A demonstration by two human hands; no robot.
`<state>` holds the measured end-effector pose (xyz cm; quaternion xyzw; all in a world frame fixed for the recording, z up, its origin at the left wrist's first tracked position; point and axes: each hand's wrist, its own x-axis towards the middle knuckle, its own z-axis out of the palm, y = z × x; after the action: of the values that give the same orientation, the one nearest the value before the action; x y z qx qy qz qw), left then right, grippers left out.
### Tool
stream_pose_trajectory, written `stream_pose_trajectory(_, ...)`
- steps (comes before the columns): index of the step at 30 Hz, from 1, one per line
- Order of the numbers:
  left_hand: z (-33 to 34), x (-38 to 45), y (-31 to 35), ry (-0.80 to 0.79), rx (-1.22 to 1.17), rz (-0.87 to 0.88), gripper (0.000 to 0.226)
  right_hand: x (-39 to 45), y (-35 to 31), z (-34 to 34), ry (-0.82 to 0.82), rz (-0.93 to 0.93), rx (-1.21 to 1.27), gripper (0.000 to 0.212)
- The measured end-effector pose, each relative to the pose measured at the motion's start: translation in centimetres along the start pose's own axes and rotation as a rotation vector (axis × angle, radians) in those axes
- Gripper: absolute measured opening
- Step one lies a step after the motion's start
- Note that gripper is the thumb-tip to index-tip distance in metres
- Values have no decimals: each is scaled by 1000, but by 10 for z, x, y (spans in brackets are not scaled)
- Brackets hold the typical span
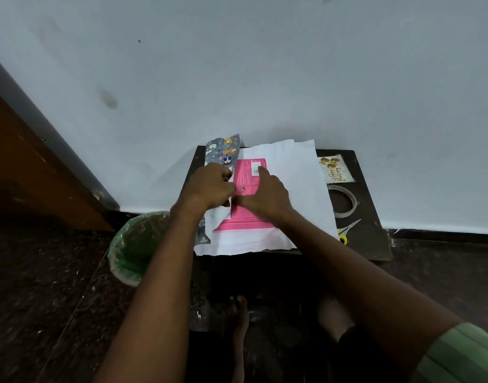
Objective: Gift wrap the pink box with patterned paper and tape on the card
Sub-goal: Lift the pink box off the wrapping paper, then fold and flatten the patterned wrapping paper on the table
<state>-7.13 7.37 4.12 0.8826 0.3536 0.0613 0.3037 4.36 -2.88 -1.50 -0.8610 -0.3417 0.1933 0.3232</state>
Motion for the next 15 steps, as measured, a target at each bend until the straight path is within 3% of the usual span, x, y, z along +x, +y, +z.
stream_pose_trajectory(4, 10, 2, 6, -129, 40, -30, 10, 0, -2, -10, -7, 30, 42, 93)
stream_pose_trajectory(8, 11, 4, -6, -192, -125, -29, 41, -7, -7, -28, 49, -43, 91, 60)
stream_pose_trajectory(11, 8, 9, -17, -136, -80, -10, 22, -15, -8, -33, 73, -162, 24, 45)
stream_pose_trajectory(15, 13, 17, -32, -29, 59, 46, 52, -18, -7, -29, 19, -219, -76, 38)
